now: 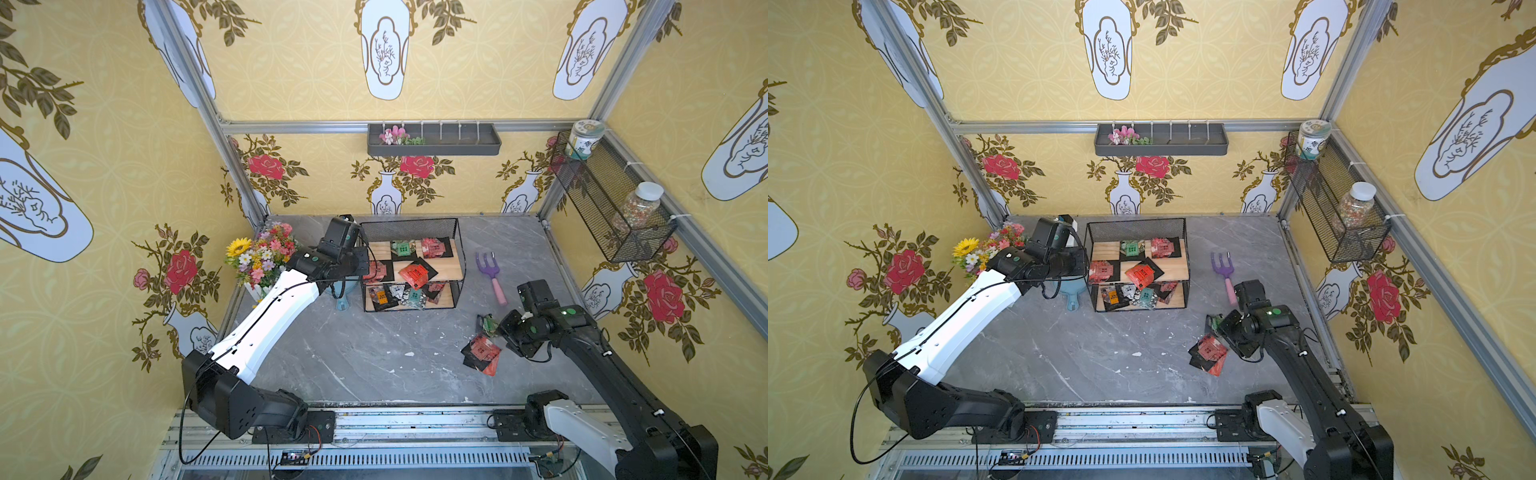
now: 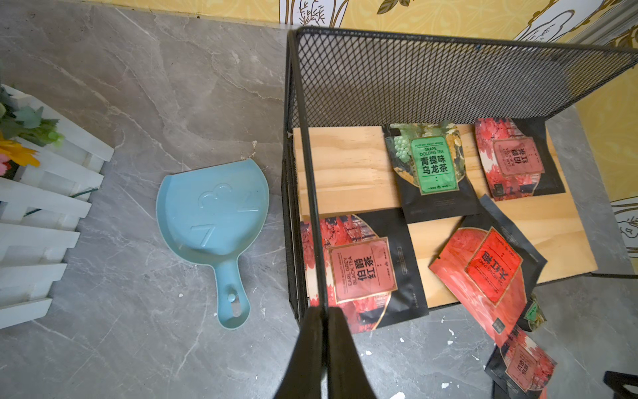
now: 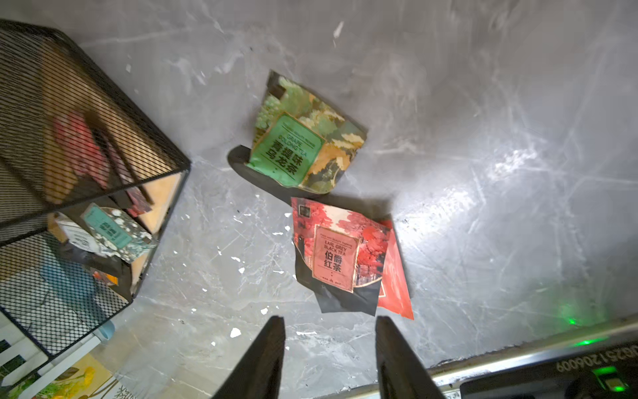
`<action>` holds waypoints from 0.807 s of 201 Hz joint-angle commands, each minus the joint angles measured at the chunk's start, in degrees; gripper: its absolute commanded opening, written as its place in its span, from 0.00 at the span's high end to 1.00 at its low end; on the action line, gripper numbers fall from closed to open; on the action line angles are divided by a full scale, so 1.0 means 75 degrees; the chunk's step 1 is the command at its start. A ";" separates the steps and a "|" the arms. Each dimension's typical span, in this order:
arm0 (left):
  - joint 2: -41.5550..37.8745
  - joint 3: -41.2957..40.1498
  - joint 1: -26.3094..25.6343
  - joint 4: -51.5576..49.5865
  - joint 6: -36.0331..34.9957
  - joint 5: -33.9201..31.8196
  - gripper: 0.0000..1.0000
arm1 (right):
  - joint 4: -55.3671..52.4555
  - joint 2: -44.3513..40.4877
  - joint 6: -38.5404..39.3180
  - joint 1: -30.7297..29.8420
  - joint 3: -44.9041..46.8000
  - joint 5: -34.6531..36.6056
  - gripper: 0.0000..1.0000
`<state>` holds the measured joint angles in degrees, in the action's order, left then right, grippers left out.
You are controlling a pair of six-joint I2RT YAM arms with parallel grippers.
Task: Remove the tea bags from the shelf
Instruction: Place the tea bag at the center of the board.
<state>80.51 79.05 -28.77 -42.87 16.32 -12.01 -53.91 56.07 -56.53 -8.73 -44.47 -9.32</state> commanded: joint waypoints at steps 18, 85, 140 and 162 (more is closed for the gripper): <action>0.0091 -0.0007 0.0000 -0.0213 -0.0113 0.0240 1.00 | -0.0226 -0.0280 -0.0580 -0.0770 -0.0957 0.1003 0.37; 0.0051 0.0008 0.0000 -0.0247 -0.0086 0.0218 1.00 | 0.2041 0.0945 -0.3227 -0.4068 -0.2134 0.2092 0.19; -0.0002 -0.0016 0.0004 -0.0237 -0.0066 0.0242 1.00 | 0.5228 0.2119 -0.4614 -0.4386 -0.1616 0.1867 0.20; -0.0006 -0.0016 -0.0003 -0.0225 -0.0048 0.0254 1.00 | 0.5975 0.2428 -0.4903 -0.4459 -0.1486 0.1907 0.22</action>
<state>80.44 79.18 -28.77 -43.11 16.47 -11.97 -22.09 72.60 -88.14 -41.67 -56.51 4.38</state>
